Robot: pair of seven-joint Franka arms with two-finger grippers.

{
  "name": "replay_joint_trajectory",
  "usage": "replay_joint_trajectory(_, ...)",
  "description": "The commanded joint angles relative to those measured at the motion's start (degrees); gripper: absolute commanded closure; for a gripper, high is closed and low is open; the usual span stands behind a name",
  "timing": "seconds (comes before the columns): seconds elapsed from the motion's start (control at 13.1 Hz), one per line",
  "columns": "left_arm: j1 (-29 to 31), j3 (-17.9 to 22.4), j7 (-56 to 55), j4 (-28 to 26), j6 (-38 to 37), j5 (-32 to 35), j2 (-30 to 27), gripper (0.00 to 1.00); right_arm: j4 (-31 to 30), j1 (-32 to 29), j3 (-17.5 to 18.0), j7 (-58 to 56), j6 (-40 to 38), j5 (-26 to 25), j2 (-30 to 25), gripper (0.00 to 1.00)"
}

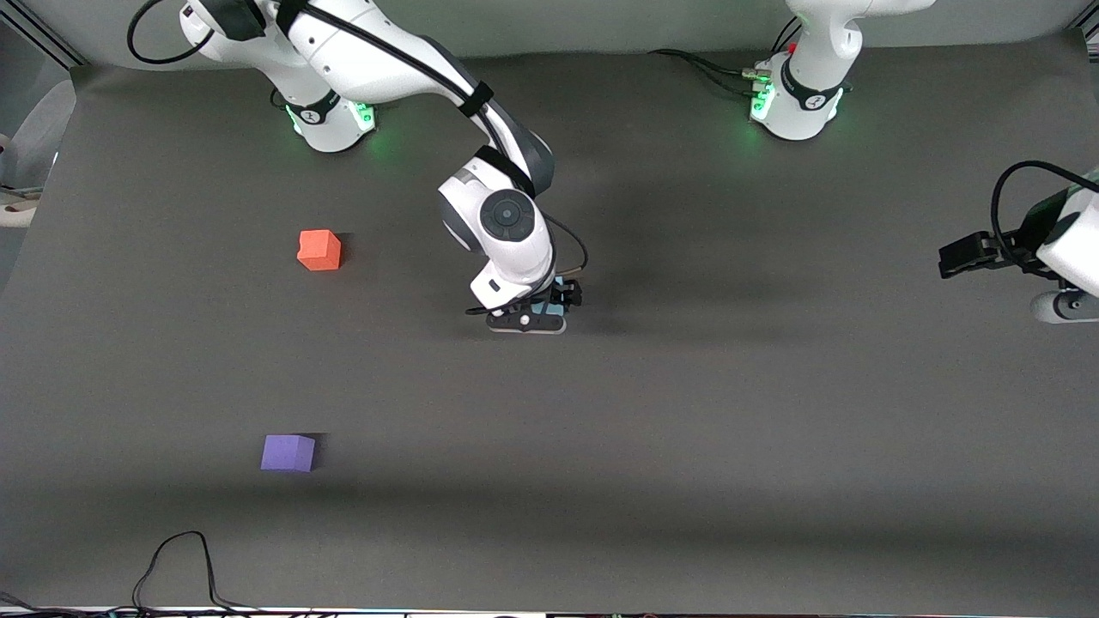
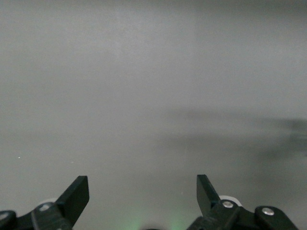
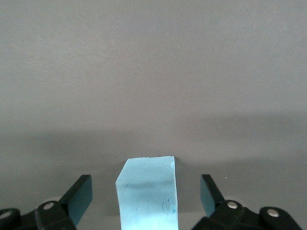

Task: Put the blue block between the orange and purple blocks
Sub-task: 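Carry the blue cube with the right gripper toward the orange cube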

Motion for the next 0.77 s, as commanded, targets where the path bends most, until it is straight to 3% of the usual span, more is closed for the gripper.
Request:
replay_joint_trajectory(0.0, -5.25, 5.82, 2.12, -5.85, 2.04, -1.19, -5.14, 0.00, -2.81, 2.08, -0.87, 4.29, 2.78, -0.81, -0.51, 0.00)
replay_joint_trajectory(0.38, -5.79, 6.62, 2.12, -4.89, 0.98, -1.45, -4.80, 0.00, -4.74, 3.93, -0.96, 7.11, 4.89, -0.98, 0.46, 0.01)
replay_joint_trajectory(0.54, -5.79, 6.62, 2.12, -4.89, 0.63, -1.54, -4.80, 0.00, -7.20, 4.02, -1.04, 6.94, 7.78, -1.16, 0.46, 0.18)
replay_joint_trajectory(0.69, -5.35, 6.53, 2.56, -4.97, -0.07, -1.72, -4.80, 0.00, -7.29, 3.93, -1.04, 6.76, 7.97, -1.78, 0.28, 0.49)
